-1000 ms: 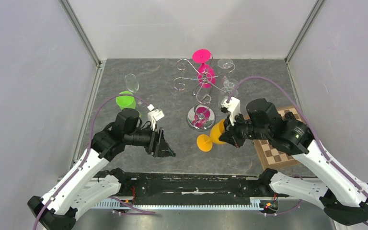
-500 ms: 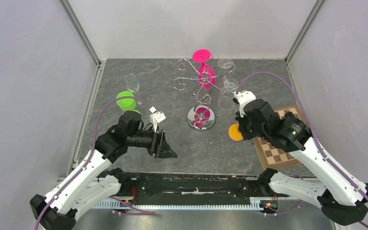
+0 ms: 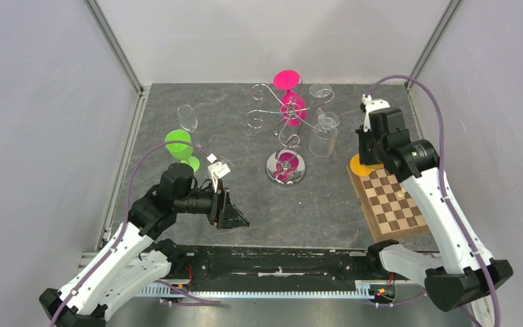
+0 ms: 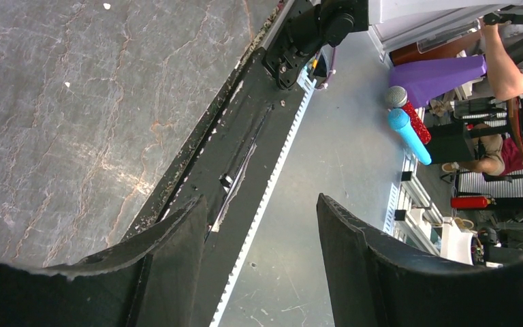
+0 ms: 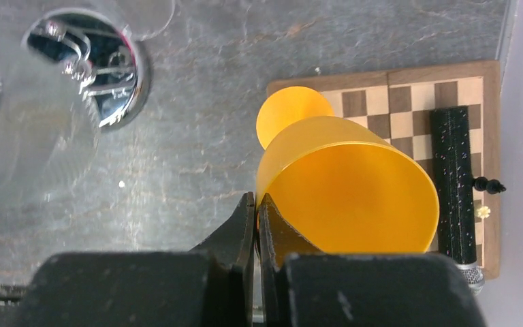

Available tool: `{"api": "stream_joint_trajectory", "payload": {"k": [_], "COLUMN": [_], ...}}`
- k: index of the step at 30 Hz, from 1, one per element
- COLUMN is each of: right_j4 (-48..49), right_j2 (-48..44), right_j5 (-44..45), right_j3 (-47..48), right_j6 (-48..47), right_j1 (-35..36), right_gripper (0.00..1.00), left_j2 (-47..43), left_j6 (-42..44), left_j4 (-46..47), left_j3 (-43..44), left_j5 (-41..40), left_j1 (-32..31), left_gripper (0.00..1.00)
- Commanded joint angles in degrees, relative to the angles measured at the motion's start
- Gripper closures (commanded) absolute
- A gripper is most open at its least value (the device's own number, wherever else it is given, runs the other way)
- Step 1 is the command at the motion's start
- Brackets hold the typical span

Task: Take the wine glass off the wine glass rack
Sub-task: Place the wine glass at the center of the board.

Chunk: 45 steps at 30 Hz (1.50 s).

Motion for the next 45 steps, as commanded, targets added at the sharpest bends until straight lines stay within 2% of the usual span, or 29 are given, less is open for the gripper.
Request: {"api": "stream_joint_trajectory", "payload": {"k": [1, 9, 16, 25, 35, 45], "right_j4": [7.87, 14.59, 16.63, 15.81, 11.06, 10.12], "right_j2": [3.01, 12.70, 22.99, 36.68, 49.59, 54.76], "right_j5": [-2.86, -3.95, -1.85, -0.17, -3.62, -6.62], "right_j3": [4.95, 8.72, 16.10, 25.28, 38.78, 39.86], "right_j6": [-2.13, -1.08, -1.01, -0.91, -0.84, -0.35], "right_j1": [-5.46, -12.53, -15.19, -15.78, -17.14, -18.47], "right_gripper": [1.00, 1.00, 1.00, 1.00, 1.00, 1.00], "left_j2": [-1.27, -1.05, -1.01, -0.54, 0.61, 0.86], "left_j6": [-2.61, -2.88, -2.95, -3.13, -3.07, -3.10], "left_j4": [3.21, 3.71, 4.45, 5.64, 5.81, 6.13], "left_j3": [-0.32, -0.67, -0.77, -1.03, -1.07, -1.08], "left_j5": [1.35, 1.25, 2.02, 3.65, 4.44, 5.06], "left_j1": [0.07, 0.11, 0.11, 0.20, 0.29, 0.37], "left_gripper": [0.34, 0.34, 0.34, 0.35, 0.35, 0.36]}}
